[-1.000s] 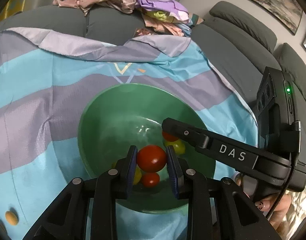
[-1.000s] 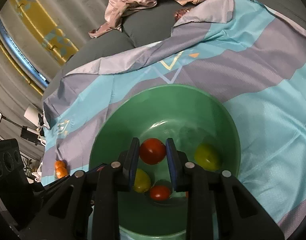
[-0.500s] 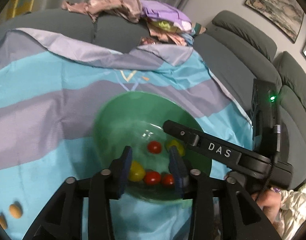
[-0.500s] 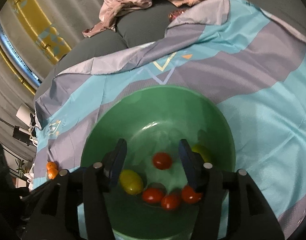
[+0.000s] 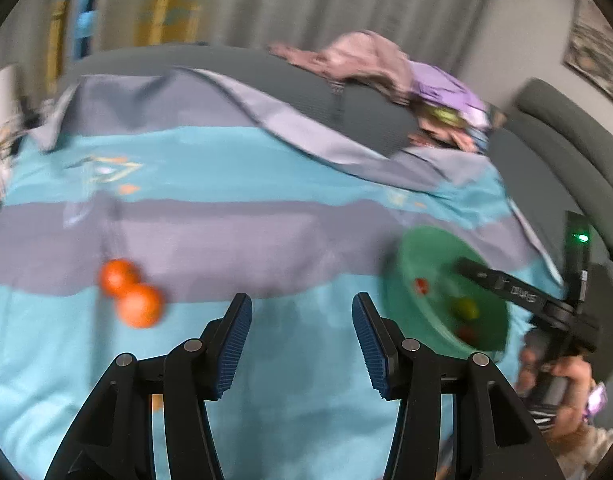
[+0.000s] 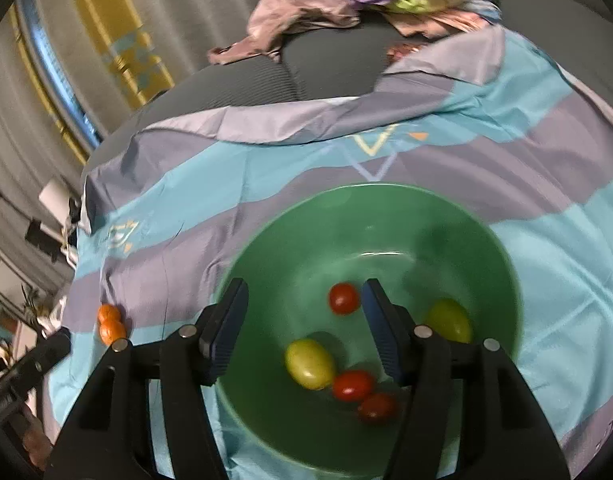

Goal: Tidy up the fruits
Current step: 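Move both grippers toward the two oranges on the sheet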

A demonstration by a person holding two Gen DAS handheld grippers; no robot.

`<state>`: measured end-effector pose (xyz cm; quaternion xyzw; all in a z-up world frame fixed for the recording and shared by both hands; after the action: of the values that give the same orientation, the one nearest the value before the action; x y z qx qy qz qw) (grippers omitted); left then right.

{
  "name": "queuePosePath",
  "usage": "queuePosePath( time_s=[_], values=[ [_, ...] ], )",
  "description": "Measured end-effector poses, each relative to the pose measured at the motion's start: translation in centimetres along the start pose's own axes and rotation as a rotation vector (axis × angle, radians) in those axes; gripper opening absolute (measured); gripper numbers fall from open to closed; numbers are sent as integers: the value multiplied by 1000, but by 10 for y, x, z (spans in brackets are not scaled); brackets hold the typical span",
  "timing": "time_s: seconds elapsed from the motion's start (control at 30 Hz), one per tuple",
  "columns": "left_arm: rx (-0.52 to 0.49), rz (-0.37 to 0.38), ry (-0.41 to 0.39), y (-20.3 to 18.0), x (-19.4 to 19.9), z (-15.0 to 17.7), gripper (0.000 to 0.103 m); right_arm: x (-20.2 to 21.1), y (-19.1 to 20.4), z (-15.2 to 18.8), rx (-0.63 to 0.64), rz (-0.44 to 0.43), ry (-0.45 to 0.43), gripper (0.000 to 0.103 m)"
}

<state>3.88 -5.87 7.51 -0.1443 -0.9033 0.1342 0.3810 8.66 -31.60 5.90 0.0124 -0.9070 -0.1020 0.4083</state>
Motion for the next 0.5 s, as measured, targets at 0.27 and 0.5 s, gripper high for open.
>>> queuePosePath(
  time_s=[0.27, 0.5],
  values=[
    [214, -85, -28, 90, 11, 13, 68, -4, 54, 14, 150, -25, 6, 65],
    [342, -143, -40, 139, 22, 18, 72, -8, 112, 32, 257, -113, 34, 67]
  ],
)
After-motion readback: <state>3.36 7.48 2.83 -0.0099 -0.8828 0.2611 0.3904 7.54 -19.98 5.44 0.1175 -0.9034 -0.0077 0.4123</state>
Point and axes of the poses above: each gripper's, at about its wrist camera, not at the fingertips, and x roughly against the way its jaws point, y to its left, z to its underside, the point moved 6 cm from there along -x, roughly the way its jaws point, and after that the axes turned 6 degrees about z, right-handed, at the moved point
